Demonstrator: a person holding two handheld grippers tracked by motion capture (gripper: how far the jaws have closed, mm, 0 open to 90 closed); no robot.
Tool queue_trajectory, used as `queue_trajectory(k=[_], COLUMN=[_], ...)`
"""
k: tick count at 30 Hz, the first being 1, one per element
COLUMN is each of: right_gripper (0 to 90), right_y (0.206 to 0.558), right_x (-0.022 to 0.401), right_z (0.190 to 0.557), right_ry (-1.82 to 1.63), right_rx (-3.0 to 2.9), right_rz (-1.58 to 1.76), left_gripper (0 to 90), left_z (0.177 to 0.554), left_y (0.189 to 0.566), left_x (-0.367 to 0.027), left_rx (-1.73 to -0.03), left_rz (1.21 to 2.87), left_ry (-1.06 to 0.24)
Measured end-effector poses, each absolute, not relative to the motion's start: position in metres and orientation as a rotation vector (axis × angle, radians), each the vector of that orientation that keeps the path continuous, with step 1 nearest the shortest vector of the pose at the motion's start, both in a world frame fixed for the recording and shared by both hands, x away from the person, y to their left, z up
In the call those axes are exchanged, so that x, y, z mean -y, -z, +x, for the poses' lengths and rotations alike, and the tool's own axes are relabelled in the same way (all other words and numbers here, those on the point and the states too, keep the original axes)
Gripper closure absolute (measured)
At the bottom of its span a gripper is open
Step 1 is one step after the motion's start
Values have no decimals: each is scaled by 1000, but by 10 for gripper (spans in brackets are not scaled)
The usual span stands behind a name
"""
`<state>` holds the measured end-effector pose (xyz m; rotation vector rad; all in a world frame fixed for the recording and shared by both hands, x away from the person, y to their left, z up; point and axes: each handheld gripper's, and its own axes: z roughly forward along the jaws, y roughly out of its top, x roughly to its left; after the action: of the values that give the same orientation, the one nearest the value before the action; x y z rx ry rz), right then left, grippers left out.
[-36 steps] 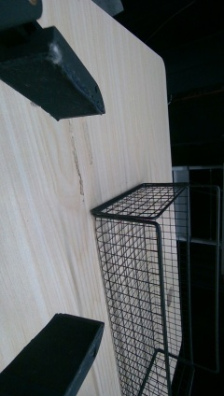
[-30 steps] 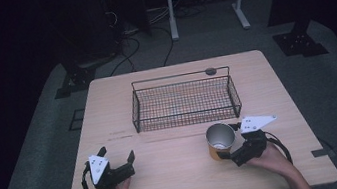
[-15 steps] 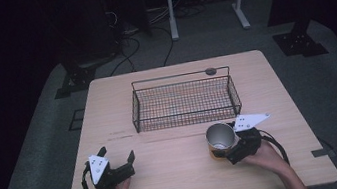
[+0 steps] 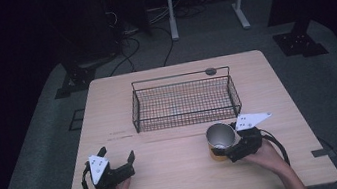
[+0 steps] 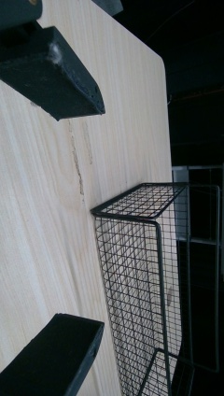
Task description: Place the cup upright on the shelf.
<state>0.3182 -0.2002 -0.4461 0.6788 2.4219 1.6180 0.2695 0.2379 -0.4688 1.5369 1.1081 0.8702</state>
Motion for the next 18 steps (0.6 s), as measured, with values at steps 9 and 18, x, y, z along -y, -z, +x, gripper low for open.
queue_trajectory(k=[9,18], right_gripper=[119,119], right_y=[439,427], right_x=[206,211], right_z=[319,322], right_ry=[-1653,-1713], right_rx=[-2431,-2422], right_rz=[692,701], left_gripper=[0,0], left_z=[270,270], left_y=[469,469], left_x=[-238,-238], left_rx=[-1109,-1111], left_rz=[1536,1534], left_ry=[-870,-868])
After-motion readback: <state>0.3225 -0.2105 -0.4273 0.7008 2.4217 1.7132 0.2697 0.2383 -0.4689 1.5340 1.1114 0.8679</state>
